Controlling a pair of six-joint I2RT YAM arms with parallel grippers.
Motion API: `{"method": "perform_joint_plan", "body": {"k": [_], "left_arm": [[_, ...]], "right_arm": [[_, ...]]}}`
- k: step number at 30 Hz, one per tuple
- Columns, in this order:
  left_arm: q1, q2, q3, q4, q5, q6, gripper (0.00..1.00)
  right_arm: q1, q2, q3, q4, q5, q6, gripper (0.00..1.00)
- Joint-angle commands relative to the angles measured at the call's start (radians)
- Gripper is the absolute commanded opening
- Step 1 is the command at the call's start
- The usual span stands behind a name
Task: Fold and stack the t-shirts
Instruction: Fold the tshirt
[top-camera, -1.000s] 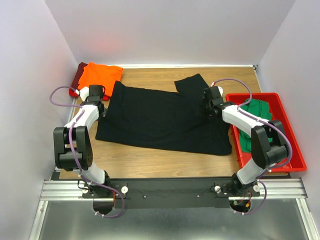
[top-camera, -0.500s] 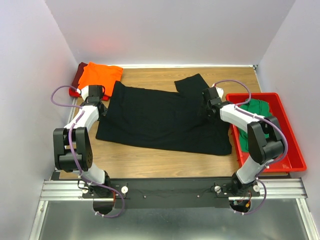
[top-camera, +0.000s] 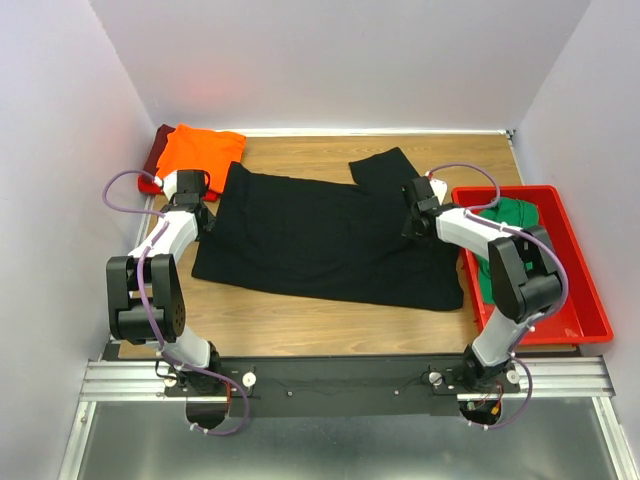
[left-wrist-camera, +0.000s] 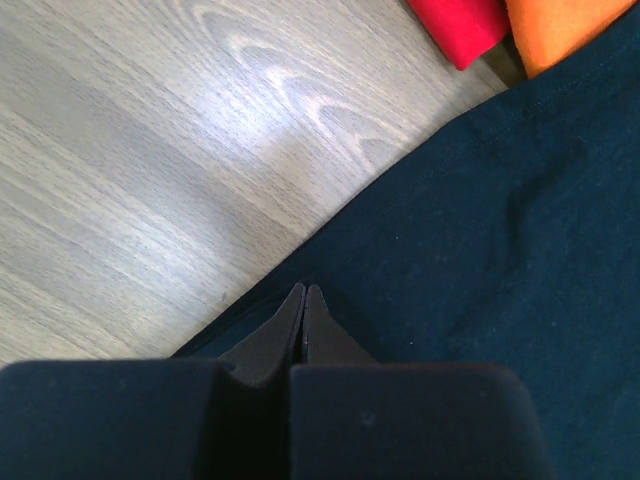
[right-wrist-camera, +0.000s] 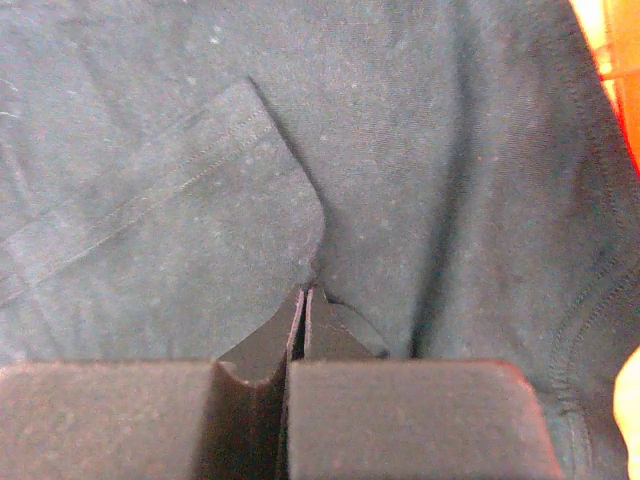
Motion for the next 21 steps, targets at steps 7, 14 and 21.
{"method": "perform_joint_plan", "body": {"k": [7, 14, 21], "left_arm": [[0.004, -0.033, -0.006, 0.01, -0.009, 0.012, 0.0], [0.004, -0.033, 0.007, 0.001, -0.017, 0.006, 0.0], [0.004, -0.033, 0.028, -0.007, -0.015, -0.007, 0.0]], "right_arm": [[-0.004, -0.236, -0.046, -0.068, 0.078, 0.007, 0.0], [-0.004, -0.341, -0.086, -0.121, 0.077, 0.025, 0.01], [-0.004, -0.391, -0.128, -0.149, 0.08, 0.043, 0.01]]}}
